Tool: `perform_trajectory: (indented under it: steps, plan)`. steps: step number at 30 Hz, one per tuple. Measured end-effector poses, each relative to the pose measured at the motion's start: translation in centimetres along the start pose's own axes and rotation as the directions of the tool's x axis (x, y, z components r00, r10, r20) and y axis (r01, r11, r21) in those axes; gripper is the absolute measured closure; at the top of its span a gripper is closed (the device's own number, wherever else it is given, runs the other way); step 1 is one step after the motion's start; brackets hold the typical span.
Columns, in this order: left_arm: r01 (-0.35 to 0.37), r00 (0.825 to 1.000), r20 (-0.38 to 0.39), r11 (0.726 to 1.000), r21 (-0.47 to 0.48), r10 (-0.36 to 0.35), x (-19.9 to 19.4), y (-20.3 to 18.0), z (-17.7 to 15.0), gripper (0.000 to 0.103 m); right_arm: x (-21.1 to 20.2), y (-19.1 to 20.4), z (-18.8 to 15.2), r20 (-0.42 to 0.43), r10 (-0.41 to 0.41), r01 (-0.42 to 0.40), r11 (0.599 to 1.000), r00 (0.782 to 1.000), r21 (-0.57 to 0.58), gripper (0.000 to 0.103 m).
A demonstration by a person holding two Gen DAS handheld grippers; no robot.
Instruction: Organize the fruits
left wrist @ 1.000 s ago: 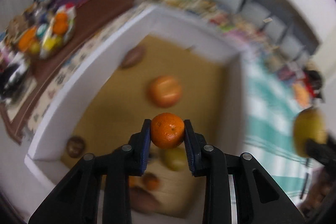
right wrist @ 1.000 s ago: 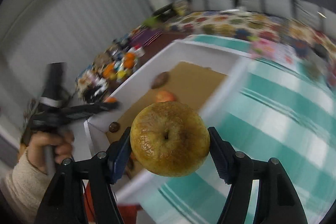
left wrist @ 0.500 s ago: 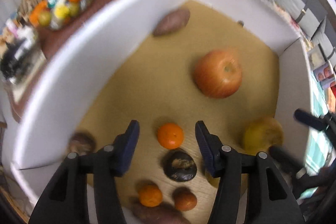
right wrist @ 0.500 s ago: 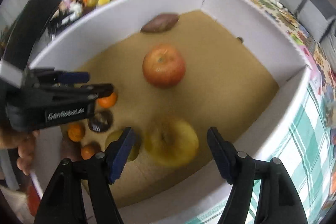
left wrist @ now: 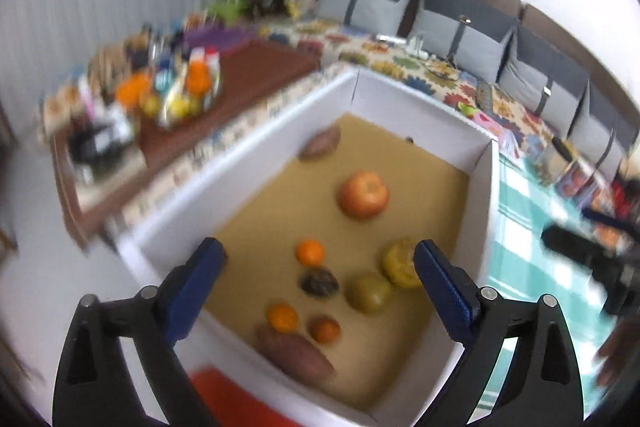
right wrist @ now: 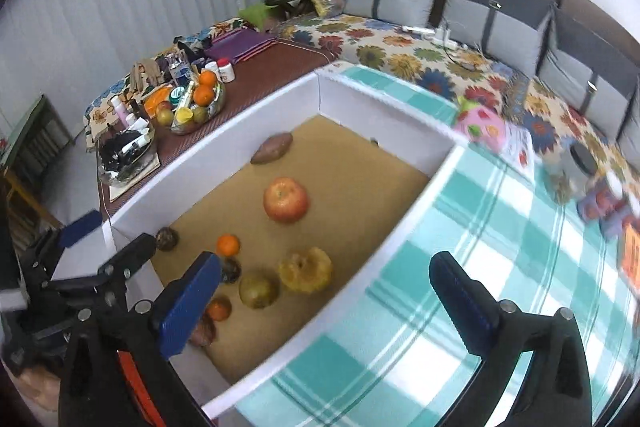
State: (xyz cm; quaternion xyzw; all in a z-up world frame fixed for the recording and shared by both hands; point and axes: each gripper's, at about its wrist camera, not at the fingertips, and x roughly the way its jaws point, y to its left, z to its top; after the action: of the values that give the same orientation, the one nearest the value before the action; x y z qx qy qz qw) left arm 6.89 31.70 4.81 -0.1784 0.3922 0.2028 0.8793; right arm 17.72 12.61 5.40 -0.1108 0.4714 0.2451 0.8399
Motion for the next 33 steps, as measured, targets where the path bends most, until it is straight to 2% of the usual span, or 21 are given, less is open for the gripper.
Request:
perform_trajectory:
  steps: [1, 3, 5, 7, 13, 16, 18, 21, 23, 25, 28, 33]
  plan:
    - [0.004, 1.0, -0.023, 1.0, -0.014, -0.005, 0.1, 0.5, -0.4, 0.006, 0.1, 0.1, -0.9, -0.016, 0.009, -0.009, 1.0, 1.0, 0.016, 0.0]
    - [-0.034, 0.999, -0.035, 0.999, 0.036, 0.035, -0.2, 0.3, -0.9, 0.006, 0.5, 0.4, -2.9, -0.046, 0.023, -0.021, 0.999, 0.999, 0.05, 0.0]
    - [-0.125, 0.992, -0.013, 0.987, 0.101, 0.127, -1.1, -0.2, -1.5, 0.006, 0.3, 0.7, -4.0, -0.051, 0.032, -0.029, 0.997, 0.998, 0.071, 0.0]
    - [-0.174, 0.985, 0.018, 0.975, 0.138, 0.173, -1.8, -0.5, -1.8, 0.006, 0.0, 1.0, -4.6, -0.056, 0.033, -0.029, 0.996, 0.998, 0.08, 0.0]
    - [-0.208, 0.977, 0.097, 0.957, 0.204, 0.192, -4.2, -1.1, -1.9, 0.005, -1.4, 2.0, -4.4, -0.044, 0.008, -0.005, 0.998, 0.999, 0.07, 0.0]
    - [-0.15, 0.988, 0.071, 0.973, 0.173, 0.14, -4.3, -0.4, -1.5, 0.005, -1.8, 2.6, -4.1, -0.039, -0.001, 0.003, 0.998, 0.999, 0.055, 0.0]
    - [-0.154, 0.987, 0.075, 0.976, 0.154, 0.144, -4.3, -0.2, -1.3, 0.005, -2.0, 2.9, -4.0, -0.043, 0.005, -0.003, 0.999, 0.999, 0.047, 0.0]
    - [-0.223, 0.971, 0.121, 0.964, 0.145, 0.207, -4.4, 0.0, -1.2, 0.004, -2.1, 3.3, -4.0, -0.048, 0.0, 0.001, 0.999, 0.999, 0.033, 0.0]
    - [-0.262, 0.963, 0.1, 0.952, 0.158, 0.248, -4.0, -0.2, -1.1, 0.004, -2.2, 3.7, -3.9, -0.048, -0.008, 0.009, 1.0, 0.999, 0.019, 0.0]
    - [-0.248, 0.969, 0.059, 0.955, 0.162, 0.241, -3.6, -0.1, -1.1, 0.004, -2.3, 4.1, -3.8, -0.051, -0.008, 0.009, 1.0, 0.999, 0.011, 0.0]
    - [-0.184, 0.983, 0.042, 0.97, 0.16, 0.179, -3.7, 0.1, -1.3, 0.004, -2.5, 4.7, -3.6, -0.051, -0.005, 0.005, 1.0, 0.999, -0.004, 0.0]
    - [-0.171, 0.984, -0.017, 0.973, 0.153, 0.175, -3.4, 0.4, -1.3, 0.004, -2.5, 5.7, -3.5, -0.066, -0.001, -0.001, 1.0, 0.998, -0.027, 0.0]
